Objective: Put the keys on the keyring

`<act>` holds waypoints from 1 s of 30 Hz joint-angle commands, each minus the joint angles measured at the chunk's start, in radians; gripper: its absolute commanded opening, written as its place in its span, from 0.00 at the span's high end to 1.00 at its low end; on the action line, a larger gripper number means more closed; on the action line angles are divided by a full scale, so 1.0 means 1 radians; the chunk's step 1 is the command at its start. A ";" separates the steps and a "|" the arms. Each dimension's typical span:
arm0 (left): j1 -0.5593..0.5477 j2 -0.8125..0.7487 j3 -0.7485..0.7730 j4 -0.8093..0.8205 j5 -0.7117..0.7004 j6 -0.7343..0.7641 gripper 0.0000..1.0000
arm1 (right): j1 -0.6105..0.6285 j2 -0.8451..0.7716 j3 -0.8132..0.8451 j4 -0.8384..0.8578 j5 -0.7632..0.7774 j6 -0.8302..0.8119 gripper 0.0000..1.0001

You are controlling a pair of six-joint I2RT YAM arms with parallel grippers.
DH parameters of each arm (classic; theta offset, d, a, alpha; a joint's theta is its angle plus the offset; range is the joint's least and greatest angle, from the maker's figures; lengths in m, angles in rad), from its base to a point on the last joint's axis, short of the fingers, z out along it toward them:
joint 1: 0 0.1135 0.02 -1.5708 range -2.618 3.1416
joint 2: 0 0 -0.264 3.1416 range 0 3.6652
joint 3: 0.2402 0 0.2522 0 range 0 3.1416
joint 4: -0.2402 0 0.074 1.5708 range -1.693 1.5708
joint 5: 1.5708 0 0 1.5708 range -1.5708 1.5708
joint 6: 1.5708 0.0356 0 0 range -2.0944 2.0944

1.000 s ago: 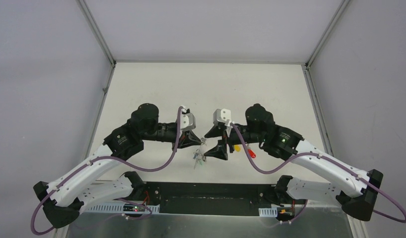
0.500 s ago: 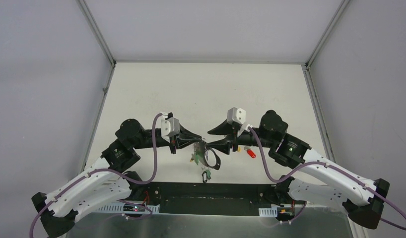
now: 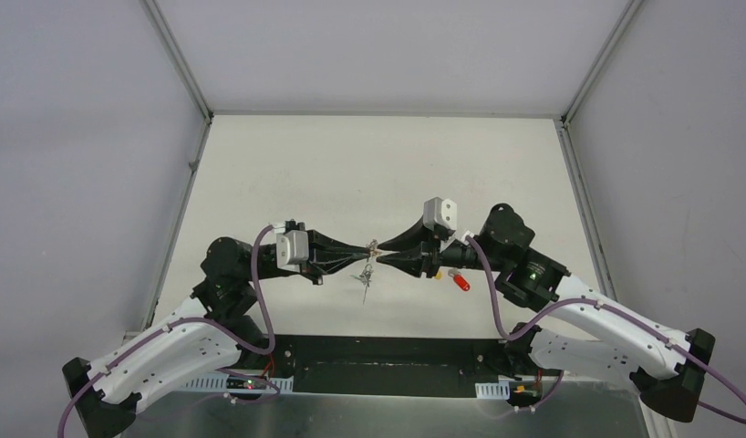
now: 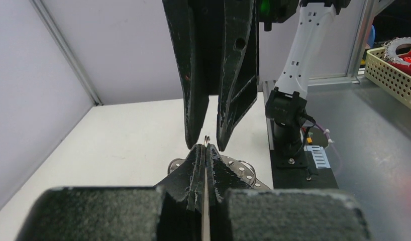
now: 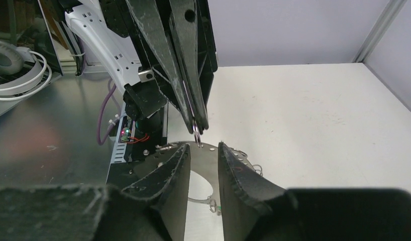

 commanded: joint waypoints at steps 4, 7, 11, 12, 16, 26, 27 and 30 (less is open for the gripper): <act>-0.011 -0.010 0.015 0.118 0.012 -0.014 1.00 | 0.001 0.011 -0.002 0.046 -0.022 0.004 0.76; -0.011 -0.003 0.018 0.117 0.018 -0.020 1.00 | 0.001 0.024 0.008 0.052 -0.032 0.005 0.76; -0.011 0.000 0.019 0.110 0.013 -0.020 1.00 | 0.001 0.029 0.012 0.073 -0.051 0.014 0.76; -0.011 0.000 0.018 0.109 0.012 -0.021 1.00 | 0.001 0.029 0.012 0.077 -0.054 0.016 0.76; -0.011 0.001 0.017 0.106 0.011 -0.023 1.00 | 0.001 0.029 0.008 0.090 -0.058 0.025 0.77; -0.011 0.001 0.017 0.093 0.011 -0.027 1.00 | 0.001 0.057 0.018 0.109 -0.055 0.043 0.90; -0.011 0.000 0.019 0.090 0.013 -0.028 1.00 | 0.002 0.063 0.022 0.109 -0.057 0.045 0.93; -0.010 -0.004 0.026 0.046 0.020 -0.025 1.00 | 0.002 0.078 0.036 0.107 -0.059 0.053 1.00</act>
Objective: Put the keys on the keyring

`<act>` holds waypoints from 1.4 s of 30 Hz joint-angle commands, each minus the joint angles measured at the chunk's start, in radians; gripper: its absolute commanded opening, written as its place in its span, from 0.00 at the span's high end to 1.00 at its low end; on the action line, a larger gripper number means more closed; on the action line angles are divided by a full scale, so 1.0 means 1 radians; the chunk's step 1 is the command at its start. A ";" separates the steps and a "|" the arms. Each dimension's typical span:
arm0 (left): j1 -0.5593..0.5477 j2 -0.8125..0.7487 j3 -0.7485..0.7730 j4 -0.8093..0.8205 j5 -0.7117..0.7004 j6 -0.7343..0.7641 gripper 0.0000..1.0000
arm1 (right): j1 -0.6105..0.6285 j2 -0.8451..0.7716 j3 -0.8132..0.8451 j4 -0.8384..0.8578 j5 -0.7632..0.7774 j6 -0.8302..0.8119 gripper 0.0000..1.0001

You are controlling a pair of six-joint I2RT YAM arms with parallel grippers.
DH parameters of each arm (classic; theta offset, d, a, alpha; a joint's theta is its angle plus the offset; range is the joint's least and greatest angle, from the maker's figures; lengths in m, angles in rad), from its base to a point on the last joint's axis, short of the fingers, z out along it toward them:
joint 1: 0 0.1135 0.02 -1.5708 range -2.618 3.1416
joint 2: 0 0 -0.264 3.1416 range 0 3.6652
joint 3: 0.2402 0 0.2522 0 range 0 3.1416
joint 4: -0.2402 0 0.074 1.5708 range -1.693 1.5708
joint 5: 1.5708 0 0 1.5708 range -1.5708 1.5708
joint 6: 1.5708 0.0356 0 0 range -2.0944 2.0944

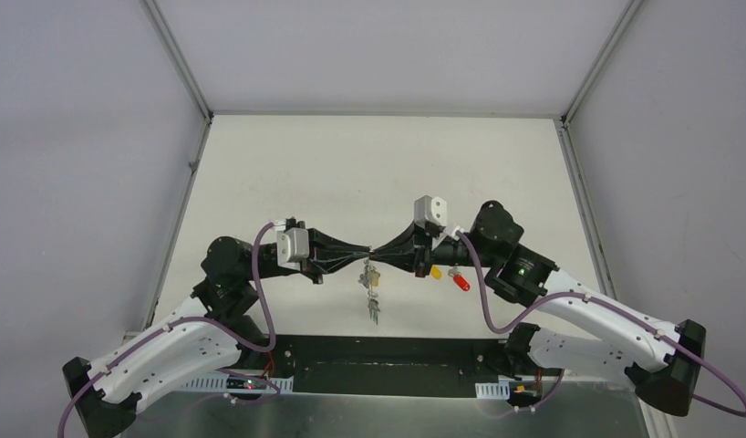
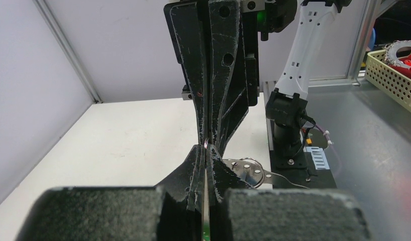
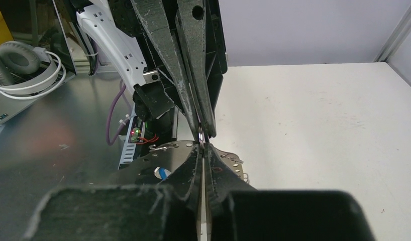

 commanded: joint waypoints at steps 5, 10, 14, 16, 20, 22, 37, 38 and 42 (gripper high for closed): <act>-0.012 -0.031 0.053 -0.112 0.019 0.026 0.98 | 0.002 0.020 0.058 0.003 -0.006 0.018 1.00; -0.012 -0.033 0.153 -0.405 0.002 0.136 0.74 | 0.001 0.029 0.121 -0.191 0.029 -0.018 1.00; -0.012 0.008 0.210 -0.587 0.012 0.195 0.73 | 0.002 0.063 0.188 -0.342 0.020 -0.073 1.00; -0.012 0.022 0.215 -0.615 0.013 0.205 0.73 | 0.002 0.091 0.223 -0.417 0.010 -0.097 1.00; -0.012 0.040 0.213 -0.623 0.006 0.203 0.73 | 0.002 0.150 0.302 -0.570 0.020 -0.129 1.00; -0.011 0.054 0.216 -0.626 0.012 0.203 0.73 | 0.002 0.176 0.337 -0.629 0.028 -0.134 1.00; -0.017 0.132 0.221 -0.582 0.004 0.189 0.73 | 0.002 0.297 0.489 -0.807 -0.031 -0.114 1.00; -0.019 0.131 0.217 -0.570 0.003 0.185 0.72 | 0.002 0.297 0.488 -0.803 -0.036 -0.110 1.00; -0.019 0.126 0.202 -0.521 0.010 0.170 0.72 | 0.002 0.298 0.481 -0.792 -0.041 -0.106 1.00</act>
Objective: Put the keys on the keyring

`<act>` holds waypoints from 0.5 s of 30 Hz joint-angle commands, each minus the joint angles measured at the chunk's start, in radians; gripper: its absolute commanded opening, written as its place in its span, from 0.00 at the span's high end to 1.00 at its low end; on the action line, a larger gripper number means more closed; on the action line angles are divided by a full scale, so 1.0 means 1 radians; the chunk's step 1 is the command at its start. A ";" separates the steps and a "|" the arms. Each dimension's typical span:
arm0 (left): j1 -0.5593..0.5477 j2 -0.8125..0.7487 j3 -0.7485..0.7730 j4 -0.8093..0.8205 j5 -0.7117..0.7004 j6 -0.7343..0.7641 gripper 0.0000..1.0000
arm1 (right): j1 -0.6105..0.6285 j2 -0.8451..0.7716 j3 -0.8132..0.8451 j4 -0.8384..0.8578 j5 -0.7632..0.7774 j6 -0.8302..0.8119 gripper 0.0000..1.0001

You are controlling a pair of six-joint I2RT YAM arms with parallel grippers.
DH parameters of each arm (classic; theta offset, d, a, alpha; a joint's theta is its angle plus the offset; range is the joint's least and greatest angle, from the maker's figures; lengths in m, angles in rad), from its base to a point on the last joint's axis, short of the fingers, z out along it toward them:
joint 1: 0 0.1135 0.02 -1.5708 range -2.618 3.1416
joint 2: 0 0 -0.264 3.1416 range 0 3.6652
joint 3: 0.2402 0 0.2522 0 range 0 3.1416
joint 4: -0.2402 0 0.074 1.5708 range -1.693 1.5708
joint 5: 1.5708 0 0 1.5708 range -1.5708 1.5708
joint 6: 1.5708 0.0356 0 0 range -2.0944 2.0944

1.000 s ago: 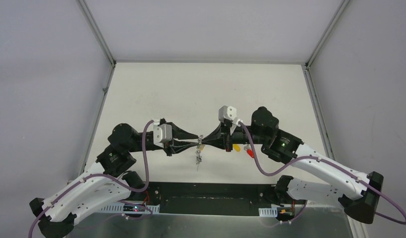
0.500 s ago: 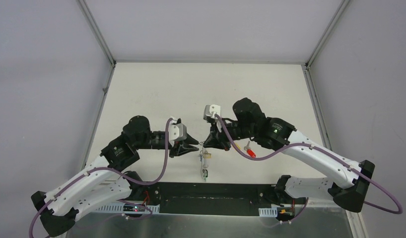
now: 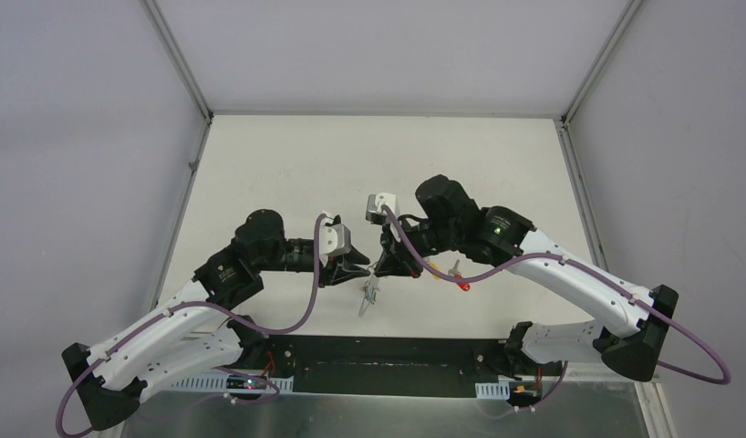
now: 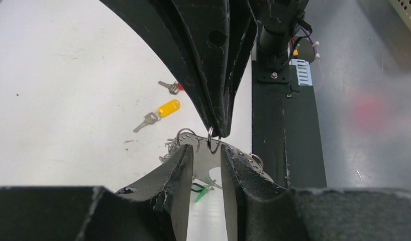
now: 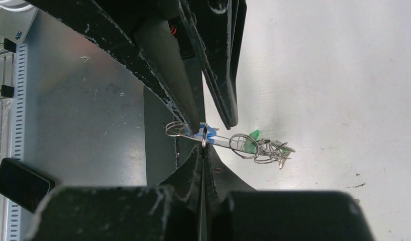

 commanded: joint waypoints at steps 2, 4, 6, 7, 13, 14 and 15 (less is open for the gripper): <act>-0.012 -0.004 0.013 0.103 0.022 -0.016 0.73 | 0.001 -0.007 0.049 0.036 -0.042 0.013 1.00; -0.012 0.002 0.016 0.104 0.028 -0.018 0.73 | 0.000 -0.010 0.045 0.045 -0.050 0.012 1.00; -0.013 0.007 0.020 0.102 0.036 -0.014 0.77 | 0.000 -0.014 0.040 0.054 -0.054 0.012 1.00; -0.013 0.009 0.021 0.099 0.038 -0.011 0.79 | 0.000 -0.017 0.038 0.057 -0.054 0.010 1.00; -0.015 0.023 0.032 0.064 0.049 0.014 0.96 | 0.000 -0.022 0.038 0.059 -0.049 0.007 1.00; -0.015 0.024 0.036 0.052 0.052 0.018 0.98 | 0.000 -0.021 0.037 0.060 -0.047 0.007 1.00; -0.015 0.027 0.040 0.044 0.055 0.022 1.00 | 0.000 -0.022 0.038 0.061 -0.044 0.007 1.00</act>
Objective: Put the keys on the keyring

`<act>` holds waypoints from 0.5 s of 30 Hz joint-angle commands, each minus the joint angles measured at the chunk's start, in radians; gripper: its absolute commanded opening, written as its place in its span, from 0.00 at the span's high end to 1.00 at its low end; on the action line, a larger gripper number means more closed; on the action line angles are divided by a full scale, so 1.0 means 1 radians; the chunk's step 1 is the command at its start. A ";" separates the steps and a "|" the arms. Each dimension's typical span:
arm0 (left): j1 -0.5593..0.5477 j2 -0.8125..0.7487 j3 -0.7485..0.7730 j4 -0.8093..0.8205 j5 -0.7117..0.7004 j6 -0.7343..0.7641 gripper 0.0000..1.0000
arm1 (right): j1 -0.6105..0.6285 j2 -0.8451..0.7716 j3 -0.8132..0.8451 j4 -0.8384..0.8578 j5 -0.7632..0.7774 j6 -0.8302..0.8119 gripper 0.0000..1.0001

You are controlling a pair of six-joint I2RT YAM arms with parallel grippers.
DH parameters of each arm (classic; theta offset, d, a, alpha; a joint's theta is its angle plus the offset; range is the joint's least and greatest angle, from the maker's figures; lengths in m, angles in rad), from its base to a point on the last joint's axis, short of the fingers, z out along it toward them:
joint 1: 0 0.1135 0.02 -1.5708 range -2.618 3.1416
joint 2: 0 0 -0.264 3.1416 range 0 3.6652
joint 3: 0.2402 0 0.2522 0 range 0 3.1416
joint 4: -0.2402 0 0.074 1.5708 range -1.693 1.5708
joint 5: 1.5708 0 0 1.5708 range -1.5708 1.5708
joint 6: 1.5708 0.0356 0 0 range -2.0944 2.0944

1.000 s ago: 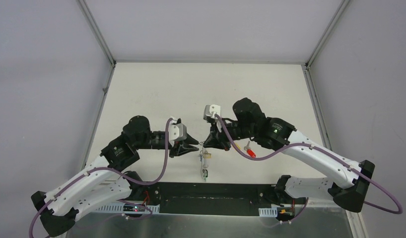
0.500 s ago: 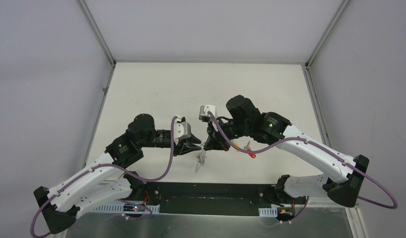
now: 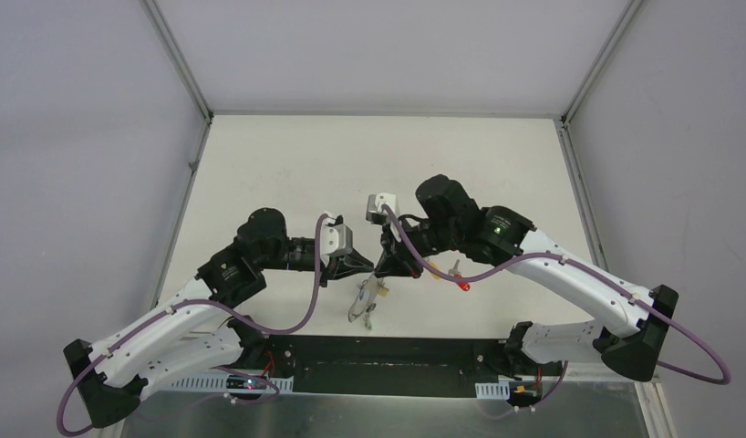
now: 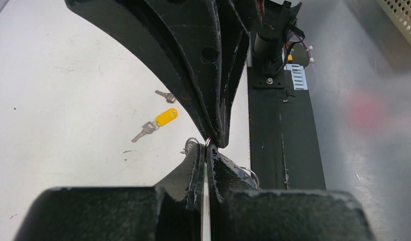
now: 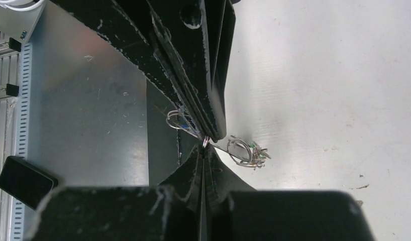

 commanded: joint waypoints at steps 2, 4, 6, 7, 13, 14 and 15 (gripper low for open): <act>-0.010 0.016 0.044 -0.015 0.028 0.022 1.00 | 0.000 -0.023 0.036 0.064 -0.017 0.004 1.00; -0.010 0.015 0.048 -0.014 0.016 0.005 1.00 | 0.000 -0.031 0.029 0.075 -0.004 0.005 0.97; -0.009 0.009 0.050 -0.007 -0.015 -0.027 1.00 | 0.000 -0.047 0.013 0.098 0.028 0.015 0.81; -0.010 0.000 0.047 0.004 -0.033 -0.050 1.00 | 0.000 -0.060 0.003 0.112 0.048 0.021 0.74; -0.010 -0.118 -0.069 0.236 -0.195 -0.221 1.00 | 0.000 -0.192 -0.141 0.298 0.163 0.070 0.45; -0.009 -0.140 -0.099 0.288 -0.212 -0.244 1.00 | 0.000 -0.220 -0.172 0.341 0.165 0.076 0.44; -0.010 -0.159 -0.134 0.338 -0.223 -0.269 1.00 | 0.000 -0.256 -0.205 0.387 0.169 0.086 0.41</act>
